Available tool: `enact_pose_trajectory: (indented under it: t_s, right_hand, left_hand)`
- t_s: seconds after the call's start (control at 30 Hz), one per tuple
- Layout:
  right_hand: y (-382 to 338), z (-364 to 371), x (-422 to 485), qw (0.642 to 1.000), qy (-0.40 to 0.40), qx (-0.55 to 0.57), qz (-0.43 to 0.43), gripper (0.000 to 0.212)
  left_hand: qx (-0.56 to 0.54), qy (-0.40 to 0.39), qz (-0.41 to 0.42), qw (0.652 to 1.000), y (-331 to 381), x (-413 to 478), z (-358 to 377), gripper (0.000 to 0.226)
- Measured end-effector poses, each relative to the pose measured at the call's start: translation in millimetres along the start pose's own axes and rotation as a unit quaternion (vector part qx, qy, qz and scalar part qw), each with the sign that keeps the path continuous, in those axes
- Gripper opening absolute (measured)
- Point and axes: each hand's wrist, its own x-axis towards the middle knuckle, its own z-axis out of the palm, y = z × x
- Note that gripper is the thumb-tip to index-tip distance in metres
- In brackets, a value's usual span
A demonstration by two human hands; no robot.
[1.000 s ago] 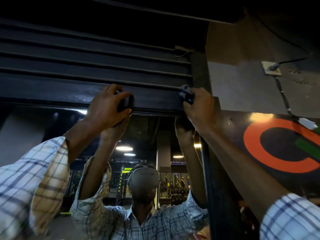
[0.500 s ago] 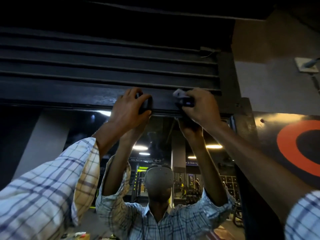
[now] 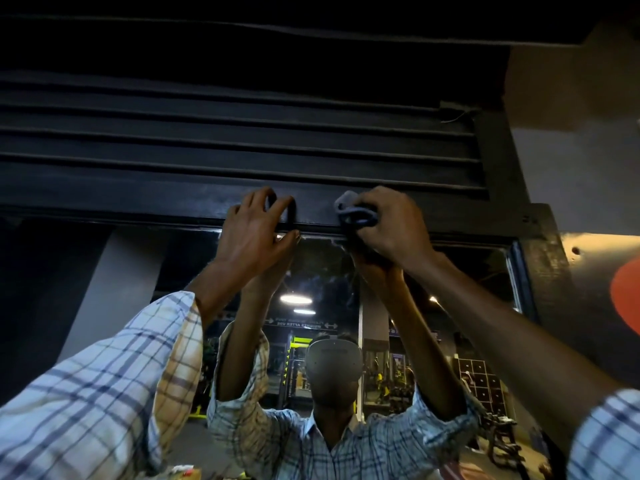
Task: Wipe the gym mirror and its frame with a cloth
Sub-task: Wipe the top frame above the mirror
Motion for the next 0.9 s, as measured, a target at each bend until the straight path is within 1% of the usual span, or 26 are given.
enact_pose_trajectory:
  t_s: [0.07, 0.1, 0.13, 0.2, 0.23, 0.27, 0.3, 0.37, 0.4, 0.43, 0.5, 0.53, 0.57, 0.67, 0.7, 0.73, 0.83, 0.87, 0.9]
  right_hand:
    - [-5.8, 4.9, 4.4, 0.993, 0.095, 0.026, 0.063, 0.030]
    - [-11.3, 9.6, 5.8, 0.990, 0.114, 0.028, 0.077, 0.030]
    - [-17.3, 15.8, 6.5, 0.993, 0.099, 0.023, 0.066, 0.034]
    - [-27.5, 26.7, 5.0, 1.000, 0.007, 0.025, -0.007, 0.043]
    - [-30.9, 27.1, 6.3, 0.999, -0.031, 0.024, -0.034, 0.043]
    - [-32.1, 26.5, 10.9, 0.999, -0.041, 0.016, -0.030, 0.041]
    - [-32.1, 25.7, 16.7, 1.000, -0.018, 0.011, -0.004, 0.036]
    - [-34.6, 27.1, 25.6, 0.995, 0.073, 0.008, 0.072, 0.030]
    - [-41.8, 30.8, 27.9, 0.992, 0.094, 0.017, 0.082, 0.029]
    - [-49.8, 36.9, 29.6, 0.994, 0.082, 0.027, 0.067, 0.029]
    - [-65.3, 48.3, 26.3, 1.000, -0.011, 0.029, 0.006, 0.034]
    - [-71.6, 50.8, 24.4, 0.999, -0.045, 0.023, -0.008, 0.037]
    - [-74.6, 52.2, 26.2, 0.999, -0.044, 0.024, 0.001, 0.037]
    - [-79.7, 58.3, 42.3, 0.993, 0.071, 0.009, 0.097, 0.028]
    - [-86.3, 62.1, 45.9, 0.991, 0.080, 0.009, 0.111, 0.028]
    - [-92.9, 68.4, 47.9, 0.993, 0.066, 0.018, 0.098, 0.029]
    - [-107.3, 82.6, 43.1, 0.999, -0.029, 0.024, 0.009, 0.037]
    - [-108.2, 83.1, 43.5, 0.999, -0.030, 0.019, 0.006, 0.037]
    - [-107.2, 84.0, 46.6, 0.999, -0.005, 0.020, 0.034, 0.036]
  left_hand:
    - [-0.007, -0.001, -0.009, 1.000, -10.5, -1.3, -3.7, 0.065]
    - [-0.008, -0.003, -0.013, 1.000, -15.2, -2.2, -5.3, 0.065]
    - [-0.008, -0.005, -0.013, 1.000, -19.7, -2.9, -6.7, 0.065]
    - [-0.002, -0.010, -0.009, 1.000, -29.0, -4.2, -9.3, 0.065]
    - [0.002, -0.012, -0.008, 1.000, -33.6, -4.7, -10.7, 0.064]
    - [0.006, -0.012, -0.009, 1.000, -38.7, -5.2, -11.9, 0.064]
    - [0.009, -0.014, -0.010, 1.000, -43.5, -5.6, -13.5, 0.064]
    - [0.006, -0.019, -0.013, 1.000, -50.9, -5.7, -16.1, 0.064]
    - [0.002, -0.018, -0.013, 1.000, -54.8, -5.6, -17.8, 0.063]
    - [-0.001, -0.016, -0.011, 1.000, -58.9, -5.2, -19.6, 0.062]
    - [-0.003, -0.014, -0.007, 1.000, -68.3, -4.6, -23.5, 0.060]
    - [-0.003, -0.015, -0.007, 1.000, -73.7, -4.6, -25.8, 0.060]
    - [-0.003, -0.017, -0.009, 1.000, -79.4, -4.7, -28.3, 0.059]
    - [-0.013, -0.024, -0.017, 0.999, -98.7, -6.2, -34.6, 0.059]
    - [-0.016, -0.025, -0.018, 0.999, -105.0, -6.9, -36.1, 0.059]
    - [-0.018, -0.024, -0.018, 0.999, -111.1, -8.4, -37.6, 0.058]
    - [-0.017, -0.021, -0.009, 1.000, -127.6, -12.8, -41.2, 0.056]
    - [-0.014, -0.022, -0.004, 1.000, -132.1, -14.1, -42.1, 0.057]
    - [-0.011, -0.022, 0.001, 1.000, -136.4, -14.6, -42.8, 0.058]
